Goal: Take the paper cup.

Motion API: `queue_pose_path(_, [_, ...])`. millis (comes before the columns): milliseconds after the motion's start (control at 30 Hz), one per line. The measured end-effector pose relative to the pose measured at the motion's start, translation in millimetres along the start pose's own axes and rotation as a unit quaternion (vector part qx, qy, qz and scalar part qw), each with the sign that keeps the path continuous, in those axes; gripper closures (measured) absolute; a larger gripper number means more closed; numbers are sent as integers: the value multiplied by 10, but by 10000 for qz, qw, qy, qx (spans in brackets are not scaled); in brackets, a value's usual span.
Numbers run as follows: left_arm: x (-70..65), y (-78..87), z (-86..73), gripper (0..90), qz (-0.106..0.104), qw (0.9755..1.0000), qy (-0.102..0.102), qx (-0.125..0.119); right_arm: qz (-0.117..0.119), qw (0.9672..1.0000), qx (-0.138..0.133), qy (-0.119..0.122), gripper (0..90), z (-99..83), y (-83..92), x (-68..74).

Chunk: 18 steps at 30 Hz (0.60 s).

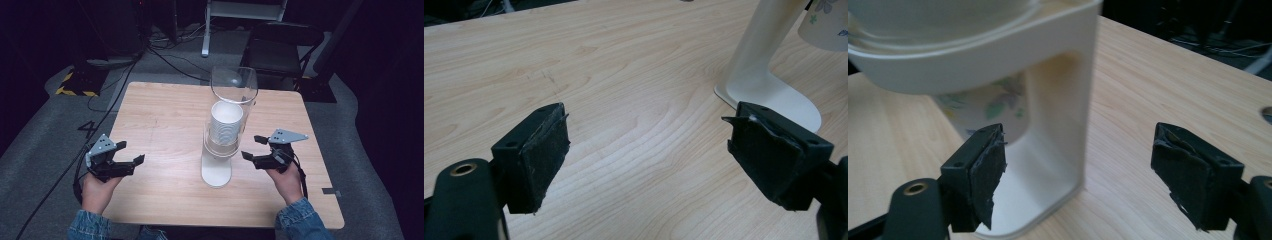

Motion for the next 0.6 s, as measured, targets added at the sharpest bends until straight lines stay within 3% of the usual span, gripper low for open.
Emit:
queue_pose_path(267, [20,19,-30,163,43,10000,89,-7,596,9982,39,107,216,23,-159,269])
queue_pose_path(400, [12,1,-52,166,45,10000,74,34,772,9967,97,215,198,19,-251,392])
queue_pose_path(600, [-3,-31,-69,166,14,9999,34,98,742,9970,41,220,163,24,-365,482])
Point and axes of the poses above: each handheld gripper's, and its own axes: y roughly backward along the jaws, z roughly out of its top, x roughly to its left, the point moved 5 cm from there along -y, roughly forward along the jaws, and after that the axes turned 11 degrees about -x, right-handed, at the moved point
